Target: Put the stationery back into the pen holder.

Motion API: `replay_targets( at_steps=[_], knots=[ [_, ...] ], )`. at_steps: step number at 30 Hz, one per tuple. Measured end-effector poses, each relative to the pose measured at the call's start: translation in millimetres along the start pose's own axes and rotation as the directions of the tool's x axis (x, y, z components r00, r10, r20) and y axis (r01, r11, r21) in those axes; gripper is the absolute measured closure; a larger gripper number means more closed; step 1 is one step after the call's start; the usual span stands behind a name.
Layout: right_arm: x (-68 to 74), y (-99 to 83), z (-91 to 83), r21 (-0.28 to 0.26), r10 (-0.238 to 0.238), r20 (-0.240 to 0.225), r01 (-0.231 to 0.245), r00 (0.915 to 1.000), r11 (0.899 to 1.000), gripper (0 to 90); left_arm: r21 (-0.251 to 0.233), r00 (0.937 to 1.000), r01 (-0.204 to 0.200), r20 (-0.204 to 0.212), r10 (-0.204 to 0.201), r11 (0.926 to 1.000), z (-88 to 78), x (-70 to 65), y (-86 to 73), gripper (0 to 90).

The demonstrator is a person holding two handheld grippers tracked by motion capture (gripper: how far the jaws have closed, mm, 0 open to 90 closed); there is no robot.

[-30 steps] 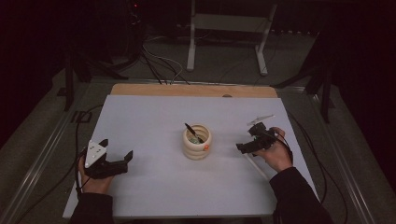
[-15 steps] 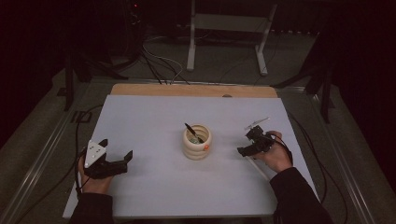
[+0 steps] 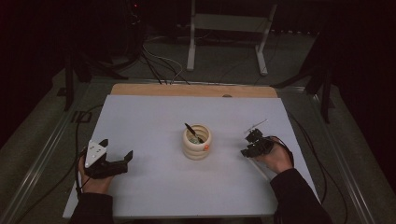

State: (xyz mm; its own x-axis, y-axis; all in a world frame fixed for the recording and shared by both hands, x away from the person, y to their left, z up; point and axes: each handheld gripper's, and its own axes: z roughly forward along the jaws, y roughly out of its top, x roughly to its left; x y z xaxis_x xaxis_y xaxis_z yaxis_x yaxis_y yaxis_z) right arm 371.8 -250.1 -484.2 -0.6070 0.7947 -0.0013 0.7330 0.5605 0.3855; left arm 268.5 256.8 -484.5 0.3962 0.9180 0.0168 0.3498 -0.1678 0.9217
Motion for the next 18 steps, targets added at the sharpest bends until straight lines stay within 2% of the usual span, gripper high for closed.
replay_targets(
  at_steps=[5,8,14,18],
  knots=[
    [-0.2,-0.4,4.1,0.032,0.001,-0.016,0.000,0.9999,1.000,68.4,0.002,1.0000,0.000,-0.001,0.000,1.0000,0.0,0.2,-0.1,0.1],
    [1.7,-0.2,7.9,0.058,-0.007,-0.008,0.008,0.9999,0.998,71.1,0.002,1.0000,-0.001,-0.001,0.001,1.0000,0.1,0.0,-0.1,0.1],
    [7.6,1.3,9.1,0.071,-0.038,0.015,0.037,0.9992,0.997,78.1,0.002,1.0000,0.000,-0.001,0.000,1.0000,0.3,-0.4,-0.1,0.1],
    [11.4,3.3,9.1,0.087,-0.052,0.034,0.049,0.9981,0.995,79.1,0.002,1.0000,-0.001,-0.001,0.001,1.0000,-0.1,-0.4,-0.1,0.1]
  ],
)
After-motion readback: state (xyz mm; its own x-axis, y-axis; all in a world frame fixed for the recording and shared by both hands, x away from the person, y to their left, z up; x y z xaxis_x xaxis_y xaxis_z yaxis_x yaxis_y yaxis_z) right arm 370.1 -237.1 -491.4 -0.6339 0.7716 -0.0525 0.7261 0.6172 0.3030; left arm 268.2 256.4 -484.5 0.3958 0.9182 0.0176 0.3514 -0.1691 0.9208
